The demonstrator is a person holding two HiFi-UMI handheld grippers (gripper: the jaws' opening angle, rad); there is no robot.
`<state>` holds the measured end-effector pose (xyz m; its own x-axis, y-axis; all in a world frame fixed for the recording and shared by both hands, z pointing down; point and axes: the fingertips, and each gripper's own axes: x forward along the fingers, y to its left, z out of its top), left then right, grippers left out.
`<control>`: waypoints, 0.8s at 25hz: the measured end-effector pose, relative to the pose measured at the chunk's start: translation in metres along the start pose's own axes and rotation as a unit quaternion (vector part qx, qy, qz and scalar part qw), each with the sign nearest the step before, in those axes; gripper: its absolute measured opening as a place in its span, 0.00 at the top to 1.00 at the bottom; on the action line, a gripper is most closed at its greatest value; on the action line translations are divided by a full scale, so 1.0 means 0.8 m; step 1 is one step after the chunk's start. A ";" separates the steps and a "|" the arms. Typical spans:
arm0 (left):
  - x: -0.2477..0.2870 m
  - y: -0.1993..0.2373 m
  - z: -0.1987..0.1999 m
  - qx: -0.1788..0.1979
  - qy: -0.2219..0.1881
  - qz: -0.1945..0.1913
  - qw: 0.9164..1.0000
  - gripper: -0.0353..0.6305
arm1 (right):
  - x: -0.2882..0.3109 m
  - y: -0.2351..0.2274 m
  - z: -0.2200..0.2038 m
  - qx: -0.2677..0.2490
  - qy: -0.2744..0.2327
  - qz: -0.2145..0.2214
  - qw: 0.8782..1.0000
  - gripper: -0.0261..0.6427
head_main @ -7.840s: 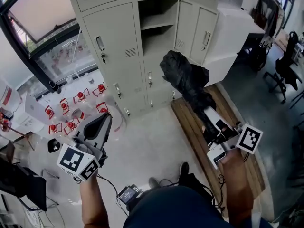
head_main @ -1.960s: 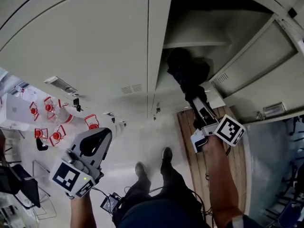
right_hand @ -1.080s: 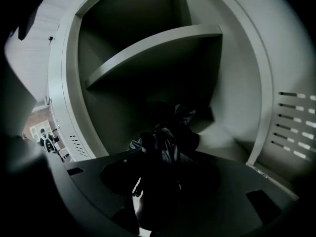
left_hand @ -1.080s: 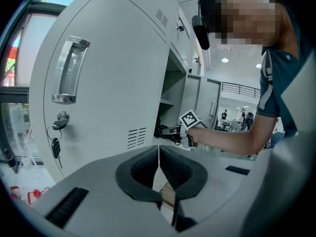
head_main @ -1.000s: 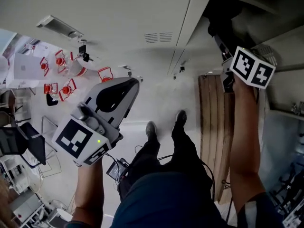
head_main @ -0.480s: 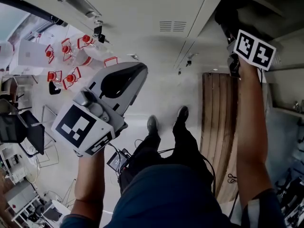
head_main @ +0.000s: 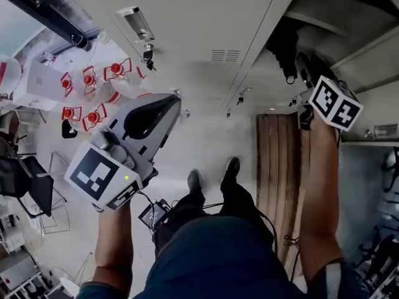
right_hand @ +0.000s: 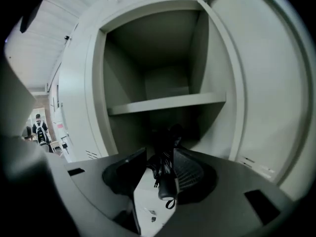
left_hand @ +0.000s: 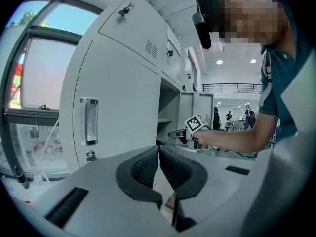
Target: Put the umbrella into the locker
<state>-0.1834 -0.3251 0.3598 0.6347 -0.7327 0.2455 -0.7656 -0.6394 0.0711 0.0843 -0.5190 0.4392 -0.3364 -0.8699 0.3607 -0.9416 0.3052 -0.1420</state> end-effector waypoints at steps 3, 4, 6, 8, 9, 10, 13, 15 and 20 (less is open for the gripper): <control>-0.021 -0.010 0.022 0.010 -0.011 -0.006 1.000 0.91 | -0.044 0.021 0.016 -0.002 -0.011 0.016 1.000 0.72; -0.026 -0.012 0.029 0.013 -0.016 -0.010 1.000 0.91 | -0.060 0.030 0.024 -0.005 -0.018 0.023 1.000 0.74; -0.034 -0.016 0.043 0.023 -0.027 -0.016 0.999 0.91 | -0.090 0.050 0.041 -0.014 -0.033 0.040 0.999 0.77; -0.042 -0.021 0.056 0.034 -0.034 -0.020 0.999 0.91 | -0.121 0.073 0.054 -0.017 -0.046 0.062 0.997 0.78; -0.047 -0.024 0.061 0.038 -0.037 -0.022 0.998 0.91 | -0.137 0.085 0.061 -0.016 -0.054 0.074 0.996 0.79; -0.051 -0.028 0.067 0.041 -0.041 -0.026 0.998 0.91 | -0.154 0.096 0.067 -0.016 -0.063 0.086 0.994 0.80; -0.062 -0.038 0.081 0.052 -0.051 -0.036 0.997 0.91 | -0.201 0.132 0.083 -0.018 -0.087 0.123 0.988 0.82; -0.069 -0.044 0.089 0.058 -0.056 -0.041 0.996 0.91 | -0.231 0.153 0.087 -0.014 -0.095 0.143 0.985 0.83; -0.087 -0.053 0.107 0.069 -0.071 -0.049 0.994 0.91 | -0.299 0.188 0.088 -0.008 -0.104 0.150 0.983 0.88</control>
<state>-0.1863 -0.2667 0.2573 0.7219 -0.6841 0.1045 -0.6834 -0.7285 -0.0484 0.0242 -0.2924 0.2671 -0.5903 -0.7998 0.1090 -0.8013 0.5645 -0.1980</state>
